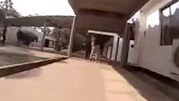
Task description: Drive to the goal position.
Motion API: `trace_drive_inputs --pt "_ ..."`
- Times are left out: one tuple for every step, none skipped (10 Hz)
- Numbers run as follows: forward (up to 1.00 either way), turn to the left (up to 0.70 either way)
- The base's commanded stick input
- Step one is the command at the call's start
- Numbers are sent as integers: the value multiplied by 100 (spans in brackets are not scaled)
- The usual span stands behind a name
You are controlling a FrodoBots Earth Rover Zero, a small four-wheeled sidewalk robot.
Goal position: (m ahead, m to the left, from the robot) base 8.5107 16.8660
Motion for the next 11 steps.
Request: trace_drive_inputs --pt "50 0" --pt "50 0" --pt "50 0" --pt "50 0" --pt "50 0" --pt "50 0" --pt "50 0" --pt "50 0" --pt "50 0" --pt "50 0" --pt "50 0"
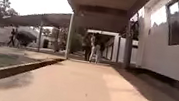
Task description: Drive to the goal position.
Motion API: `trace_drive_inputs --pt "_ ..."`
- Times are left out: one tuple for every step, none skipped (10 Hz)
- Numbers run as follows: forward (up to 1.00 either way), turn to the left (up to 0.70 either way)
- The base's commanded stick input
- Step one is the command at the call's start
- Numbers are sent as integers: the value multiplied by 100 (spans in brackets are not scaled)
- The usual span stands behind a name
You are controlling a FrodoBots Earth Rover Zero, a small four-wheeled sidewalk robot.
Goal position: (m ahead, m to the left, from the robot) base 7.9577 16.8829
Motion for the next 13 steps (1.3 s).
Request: trace_drive_inputs --pt "50 0" --pt "50 0" --pt "50 0" --pt "50 0" --pt "50 0" --pt "50 0" --pt "50 0" --pt "50 0" --pt "50 0" --pt "50 0" --pt "50 0" --pt "50 0" --pt "50 0"
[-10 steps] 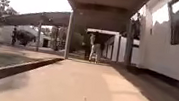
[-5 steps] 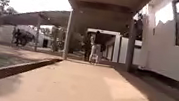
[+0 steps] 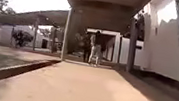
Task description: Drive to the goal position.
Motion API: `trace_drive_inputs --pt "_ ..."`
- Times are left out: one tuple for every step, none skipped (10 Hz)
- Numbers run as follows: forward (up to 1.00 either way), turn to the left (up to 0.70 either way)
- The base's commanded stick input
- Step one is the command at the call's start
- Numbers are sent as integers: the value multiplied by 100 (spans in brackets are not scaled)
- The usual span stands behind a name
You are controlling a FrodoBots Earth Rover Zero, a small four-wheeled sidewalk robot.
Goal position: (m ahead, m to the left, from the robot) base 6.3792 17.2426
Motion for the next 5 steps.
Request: trace_drive_inputs --pt "50 0" --pt "50 0" --pt "50 0" --pt "50 0" --pt "50 0"
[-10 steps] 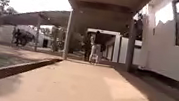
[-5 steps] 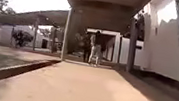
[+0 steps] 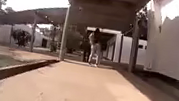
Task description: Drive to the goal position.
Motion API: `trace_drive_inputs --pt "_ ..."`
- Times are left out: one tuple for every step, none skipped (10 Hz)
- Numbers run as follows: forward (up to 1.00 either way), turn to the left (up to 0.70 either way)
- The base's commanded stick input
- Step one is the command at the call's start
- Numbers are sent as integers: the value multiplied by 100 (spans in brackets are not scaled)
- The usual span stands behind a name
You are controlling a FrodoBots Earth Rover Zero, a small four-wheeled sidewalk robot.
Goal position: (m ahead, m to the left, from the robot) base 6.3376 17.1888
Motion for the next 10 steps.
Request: trace_drive_inputs --pt "50 0" --pt "50 0" --pt "50 0" --pt "50 0" --pt "50 0" --pt "50 0" --pt "50 0" --pt "50 0" --pt "50 0" --pt "50 0"
